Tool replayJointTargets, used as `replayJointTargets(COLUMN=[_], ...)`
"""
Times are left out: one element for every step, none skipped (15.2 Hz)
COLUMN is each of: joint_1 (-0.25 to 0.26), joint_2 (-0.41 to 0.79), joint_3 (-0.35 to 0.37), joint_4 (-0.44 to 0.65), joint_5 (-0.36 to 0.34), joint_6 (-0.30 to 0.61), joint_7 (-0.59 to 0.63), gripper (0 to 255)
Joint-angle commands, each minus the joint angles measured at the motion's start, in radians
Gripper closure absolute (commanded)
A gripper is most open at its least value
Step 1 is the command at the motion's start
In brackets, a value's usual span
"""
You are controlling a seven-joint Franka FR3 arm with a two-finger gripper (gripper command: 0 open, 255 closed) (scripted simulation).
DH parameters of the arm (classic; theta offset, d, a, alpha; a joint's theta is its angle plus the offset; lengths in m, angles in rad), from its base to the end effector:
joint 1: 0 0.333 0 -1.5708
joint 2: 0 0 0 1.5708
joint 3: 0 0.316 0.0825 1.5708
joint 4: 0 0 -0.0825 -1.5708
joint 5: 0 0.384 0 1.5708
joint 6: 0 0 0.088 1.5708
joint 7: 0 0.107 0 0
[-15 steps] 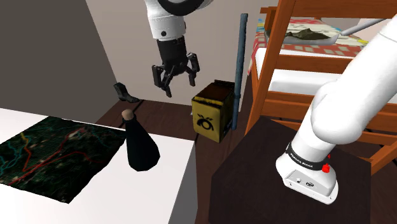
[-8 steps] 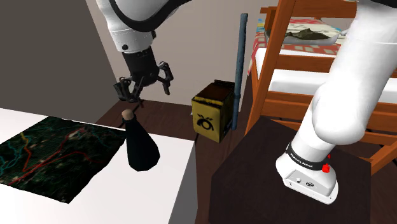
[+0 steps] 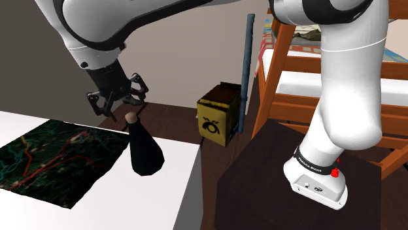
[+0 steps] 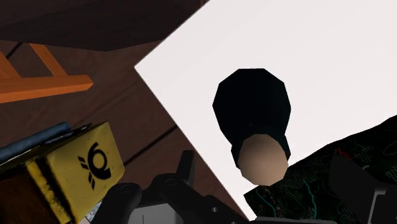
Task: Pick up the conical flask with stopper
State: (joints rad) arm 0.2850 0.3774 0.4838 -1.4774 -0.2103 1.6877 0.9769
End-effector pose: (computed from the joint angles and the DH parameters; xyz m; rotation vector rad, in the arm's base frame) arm 0.5095 0.4048 0.4703 3.0112 -0.2854 -0.0815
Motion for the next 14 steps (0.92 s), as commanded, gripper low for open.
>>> replayJointTargets(joint_1=[0.007, 0.006, 0.006, 0.005, 0.004, 0.003, 0.003, 0.003, 0.004, 0.004, 0.004, 0.004, 0.004, 0.004], joint_2=[0.015, 0.017, 0.018, 0.02, 0.022, 0.026, 0.026, 0.026, 0.027, 0.027, 0.026, 0.027, 0.027, 0.027], joint_3=[-0.002, -0.002, -0.003, -0.004, -0.004, -0.005, -0.005, -0.005, -0.006, -0.006, -0.006, -0.006, -0.006, -0.006], joint_4=[-0.001, -0.012, -0.024, -0.035, -0.045, -0.061, -0.062, -0.061, -0.062, -0.061, -0.062, -0.062, -0.061, -0.061], joint_5=[-0.009, -0.01, -0.012, -0.013, -0.014, -0.017, -0.016, -0.016, -0.017, -0.017, -0.017, -0.017, -0.017, -0.017], joint_6=[0.014, 0.027, 0.039, 0.052, 0.064, 0.084, 0.084, 0.084, 0.084, 0.084, 0.084, 0.084, 0.085, 0.084], joint_7=[0.01, 0.011, 0.012, 0.014, 0.015, 0.018, 0.018, 0.018, 0.018, 0.018, 0.018, 0.018, 0.018, 0.018], gripper=[0, 0, 0, 0, 0, 0, 0, 0, 255, 255, 255, 255, 255, 255])
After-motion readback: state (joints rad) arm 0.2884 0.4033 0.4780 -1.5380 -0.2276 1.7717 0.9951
